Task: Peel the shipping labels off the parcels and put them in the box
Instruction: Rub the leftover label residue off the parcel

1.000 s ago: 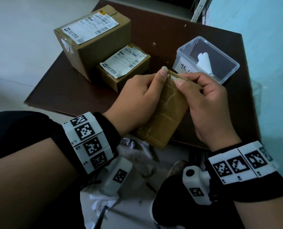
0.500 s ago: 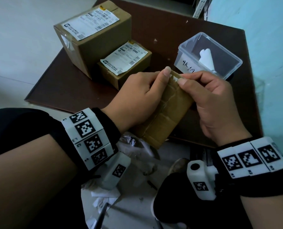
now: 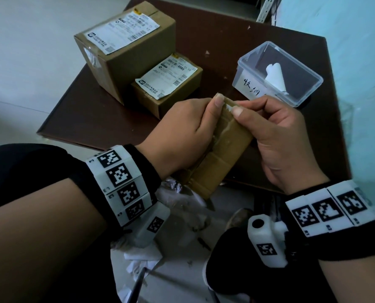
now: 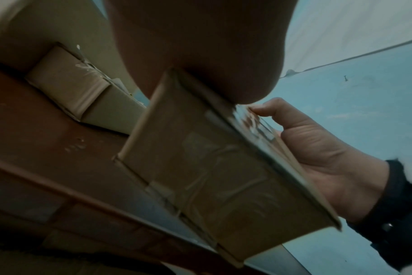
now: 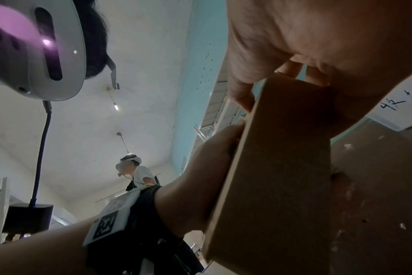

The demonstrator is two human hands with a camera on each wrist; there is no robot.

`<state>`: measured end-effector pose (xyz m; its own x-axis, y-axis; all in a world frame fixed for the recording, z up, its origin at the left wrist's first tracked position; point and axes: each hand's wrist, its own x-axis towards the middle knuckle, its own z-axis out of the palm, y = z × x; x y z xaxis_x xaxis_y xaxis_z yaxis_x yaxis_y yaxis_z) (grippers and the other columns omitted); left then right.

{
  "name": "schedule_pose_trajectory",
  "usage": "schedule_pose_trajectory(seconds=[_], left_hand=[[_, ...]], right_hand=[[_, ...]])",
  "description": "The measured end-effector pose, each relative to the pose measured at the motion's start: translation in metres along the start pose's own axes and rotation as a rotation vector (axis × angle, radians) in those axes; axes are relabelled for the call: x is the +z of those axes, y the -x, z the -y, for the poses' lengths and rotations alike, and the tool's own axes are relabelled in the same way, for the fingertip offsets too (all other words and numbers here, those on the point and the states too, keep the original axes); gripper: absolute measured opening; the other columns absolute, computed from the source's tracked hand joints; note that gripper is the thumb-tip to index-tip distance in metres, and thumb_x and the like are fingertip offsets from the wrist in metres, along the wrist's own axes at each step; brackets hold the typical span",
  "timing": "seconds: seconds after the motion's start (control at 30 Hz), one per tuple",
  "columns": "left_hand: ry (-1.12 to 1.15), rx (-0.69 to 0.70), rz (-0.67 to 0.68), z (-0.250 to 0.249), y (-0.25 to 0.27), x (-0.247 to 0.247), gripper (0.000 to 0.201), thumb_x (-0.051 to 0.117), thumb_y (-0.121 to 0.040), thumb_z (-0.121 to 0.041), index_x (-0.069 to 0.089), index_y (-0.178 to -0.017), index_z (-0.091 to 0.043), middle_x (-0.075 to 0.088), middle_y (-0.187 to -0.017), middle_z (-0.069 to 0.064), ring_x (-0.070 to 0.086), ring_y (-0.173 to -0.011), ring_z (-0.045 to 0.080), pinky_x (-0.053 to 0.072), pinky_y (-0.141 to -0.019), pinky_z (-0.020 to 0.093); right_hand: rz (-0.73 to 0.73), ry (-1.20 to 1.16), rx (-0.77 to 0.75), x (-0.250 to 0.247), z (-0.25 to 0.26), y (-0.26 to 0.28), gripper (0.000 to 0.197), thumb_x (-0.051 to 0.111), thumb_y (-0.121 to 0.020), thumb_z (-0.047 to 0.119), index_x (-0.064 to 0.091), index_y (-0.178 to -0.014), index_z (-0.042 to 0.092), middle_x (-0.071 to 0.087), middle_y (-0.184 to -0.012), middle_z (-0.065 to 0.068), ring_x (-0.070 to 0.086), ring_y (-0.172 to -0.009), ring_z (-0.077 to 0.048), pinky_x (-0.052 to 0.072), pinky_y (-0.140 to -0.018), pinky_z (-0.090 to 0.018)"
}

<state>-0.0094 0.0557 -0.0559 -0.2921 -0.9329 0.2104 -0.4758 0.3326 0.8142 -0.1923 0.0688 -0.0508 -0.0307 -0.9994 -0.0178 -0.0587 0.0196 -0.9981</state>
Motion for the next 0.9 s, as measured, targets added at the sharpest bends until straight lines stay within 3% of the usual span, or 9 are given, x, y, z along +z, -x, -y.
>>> schedule_pose_trajectory(seconds=[0.2,0.4,0.53,0.63,0.77,0.9], left_hand=[[-0.058,-0.001,0.011,0.0025,-0.0006,-0.0003,0.048,0.032,-0.115,-0.037,0.07,-0.1,-0.012,0.066,-0.078,0.001,0.062,-0.072,0.013,0.045,-0.064,0.025],[-0.082,-0.012,0.025,0.001,-0.0009,0.0011,0.045,0.032,-0.115,-0.036,0.061,-0.084,-0.021,0.058,-0.069,-0.004,0.057,-0.064,0.011,0.038,-0.058,0.017],[-0.094,-0.006,0.037,0.0023,-0.0017,0.0018,0.049,0.031,-0.115,-0.039,0.066,-0.093,-0.014,0.062,-0.074,-0.001,0.059,-0.067,0.012,0.045,-0.062,0.027],[-0.124,0.029,0.036,-0.0004,-0.0017,0.0029,0.048,0.028,-0.113,-0.042,0.067,-0.101,-0.017,0.061,-0.079,-0.005,0.059,-0.072,0.009,0.046,-0.067,0.026],[-0.147,0.053,0.015,-0.0007,-0.0015,0.0053,0.051,0.024,-0.112,-0.045,0.065,-0.1,-0.016,0.061,-0.084,-0.001,0.059,-0.077,0.014,0.05,-0.074,0.041],[-0.125,0.029,0.017,-0.0004,-0.0017,0.0042,0.05,0.026,-0.112,-0.042,0.065,-0.095,-0.016,0.059,-0.078,-0.003,0.057,-0.072,0.012,0.048,-0.07,0.037]], right_hand=[[0.005,-0.049,0.024,-0.0007,-0.0031,0.0005,0.007,0.084,-0.088,0.023,0.08,-0.094,0.024,0.077,-0.104,-0.009,0.071,-0.104,-0.025,0.063,-0.096,-0.047],[-0.024,-0.045,-0.016,0.003,-0.0058,0.0025,0.005,0.081,-0.092,0.019,0.079,-0.095,0.021,0.077,-0.103,-0.014,0.071,-0.099,-0.024,0.064,-0.09,-0.044],[-0.046,-0.056,-0.035,0.0049,-0.0077,0.0035,0.004,0.081,-0.092,0.017,0.078,-0.094,0.02,0.078,-0.102,-0.013,0.073,-0.095,-0.021,0.063,-0.084,-0.036],[-0.05,-0.117,-0.03,0.0053,-0.0049,0.004,0.006,0.079,-0.094,0.008,0.074,-0.097,0.009,0.081,-0.099,-0.006,0.076,-0.096,-0.019,0.062,-0.085,-0.033],[-0.023,-0.154,0.004,0.0031,-0.0024,0.0016,0.006,0.076,-0.094,0.006,0.071,-0.097,0.008,0.081,-0.099,-0.002,0.077,-0.099,-0.017,0.062,-0.086,-0.03],[-0.018,-0.086,0.0,0.0037,-0.0043,-0.0002,0.008,0.079,-0.094,0.01,0.073,-0.098,0.012,0.08,-0.1,-0.001,0.075,-0.101,-0.018,0.064,-0.086,-0.033]])
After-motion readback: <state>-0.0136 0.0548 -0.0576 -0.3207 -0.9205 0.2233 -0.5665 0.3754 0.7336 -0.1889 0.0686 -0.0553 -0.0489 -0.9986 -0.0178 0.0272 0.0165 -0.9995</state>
